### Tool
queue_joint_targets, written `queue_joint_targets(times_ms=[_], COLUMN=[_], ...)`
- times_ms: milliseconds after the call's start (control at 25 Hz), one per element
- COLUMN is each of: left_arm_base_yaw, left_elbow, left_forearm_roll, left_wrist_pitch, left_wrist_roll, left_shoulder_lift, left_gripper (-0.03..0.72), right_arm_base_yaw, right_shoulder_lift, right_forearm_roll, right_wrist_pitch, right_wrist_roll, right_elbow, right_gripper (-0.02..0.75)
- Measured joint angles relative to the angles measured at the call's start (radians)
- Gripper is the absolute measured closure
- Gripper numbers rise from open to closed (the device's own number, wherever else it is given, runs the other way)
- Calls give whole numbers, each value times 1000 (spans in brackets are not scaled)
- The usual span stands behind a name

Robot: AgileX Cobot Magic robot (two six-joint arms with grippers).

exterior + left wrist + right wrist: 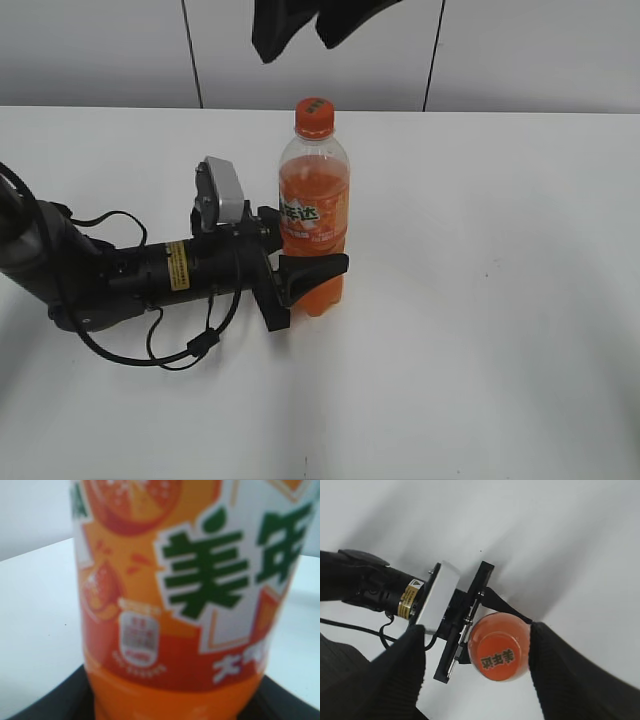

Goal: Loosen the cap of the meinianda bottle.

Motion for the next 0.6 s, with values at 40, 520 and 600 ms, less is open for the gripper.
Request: queue_joint_targets(times_ms=[40, 520, 600], left_arm_base_yaw=[0, 0, 0], left_elbow=[0, 0, 0], left_forearm_roll=[0, -1, -1], left_wrist_pitch=[0, 0, 0], left_wrist_roll=[0, 0, 0], left_shoulder_lift=[0, 0, 0], left_gripper=[292, 292, 292], right_arm_base_yaw=[0, 0, 0], right_shoulder_lift=[0, 0, 5], right_forearm_roll=[-12, -54, -53], right_wrist_pitch=[0, 0, 0], right_wrist_roll=[35, 119, 120], right_elbow=[1, 47, 59], right_gripper=[248, 248, 248])
